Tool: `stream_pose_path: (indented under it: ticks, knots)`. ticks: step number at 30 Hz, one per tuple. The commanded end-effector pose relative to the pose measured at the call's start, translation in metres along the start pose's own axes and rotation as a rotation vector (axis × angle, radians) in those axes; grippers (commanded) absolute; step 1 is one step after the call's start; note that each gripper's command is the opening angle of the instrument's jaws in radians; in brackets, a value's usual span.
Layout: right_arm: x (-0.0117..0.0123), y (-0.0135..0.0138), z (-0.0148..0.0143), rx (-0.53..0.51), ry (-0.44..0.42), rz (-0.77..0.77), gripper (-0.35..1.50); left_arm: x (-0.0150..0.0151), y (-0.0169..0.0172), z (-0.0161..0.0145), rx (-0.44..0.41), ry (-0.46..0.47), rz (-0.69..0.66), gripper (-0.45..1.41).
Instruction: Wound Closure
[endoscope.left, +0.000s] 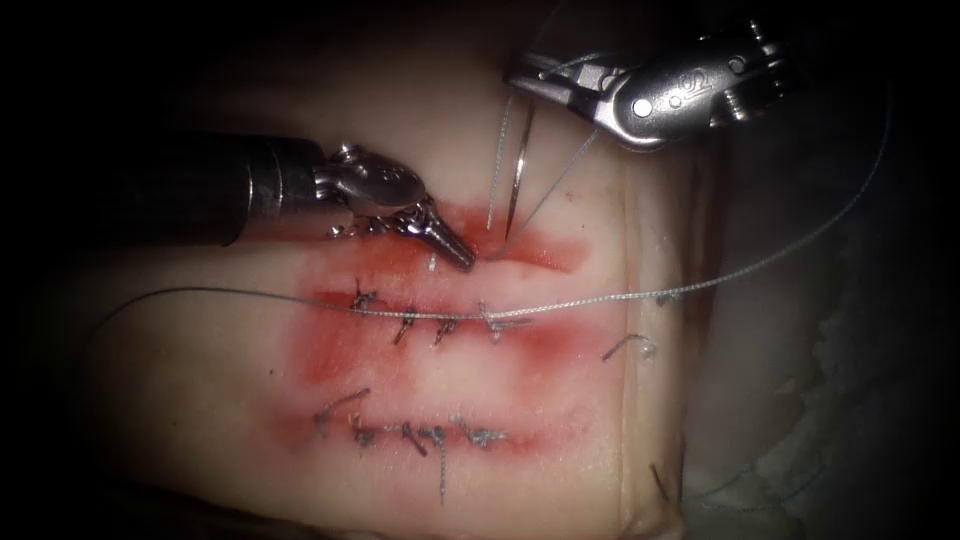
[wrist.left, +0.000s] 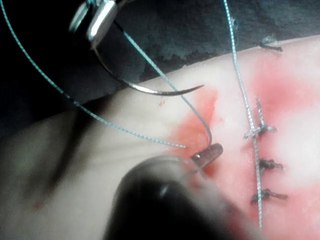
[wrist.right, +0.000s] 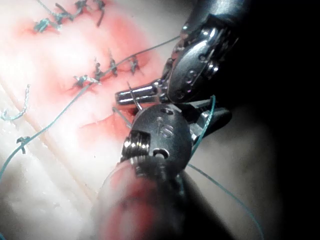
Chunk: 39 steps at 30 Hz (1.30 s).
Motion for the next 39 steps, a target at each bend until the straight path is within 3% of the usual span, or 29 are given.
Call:
stream_pose_path:
  ticks: [1, 5, 8, 19, 29, 39]
  knots:
    - [0.0002, 0.0004, 0.001, 0.004, -0.006, -0.001, -0.35, -0.0008, 0.0009, 0.0005, 0.005, 0.004, 0.008, -0.45]
    - [0.0003, 0.0004, 0.001, 0.004, -0.006, -0.002, -0.35, -0.0012, 0.0016, 0.0013, -0.009, -0.001, 0.01, -0.45]
    - [0.0004, 0.0005, 0.001, 0.0, -0.002, -0.003, -0.35, -0.0015, 0.0025, 0.0019, -0.071, -0.003, 0.008, -0.45]
    - [0.0015, 0.0011, 0.001, -0.039, 0.041, -0.13, -0.35, -0.0014, 0.0057, 0.0017, -0.176, 0.13, 0.07, -0.45]
    - [0.0023, 0.0033, 0.0016, -0.046, 0.038, -0.408, -0.35, -0.0011, 0.0062, 0.0007, -0.171, 0.191, 0.268, -0.45]
    - [0.002, 0.0044, 0.0016, -0.04, 0.022, -0.455, -0.35, -0.0009, 0.0056, 0.0013, -0.171, 0.189, 0.298, -0.45]
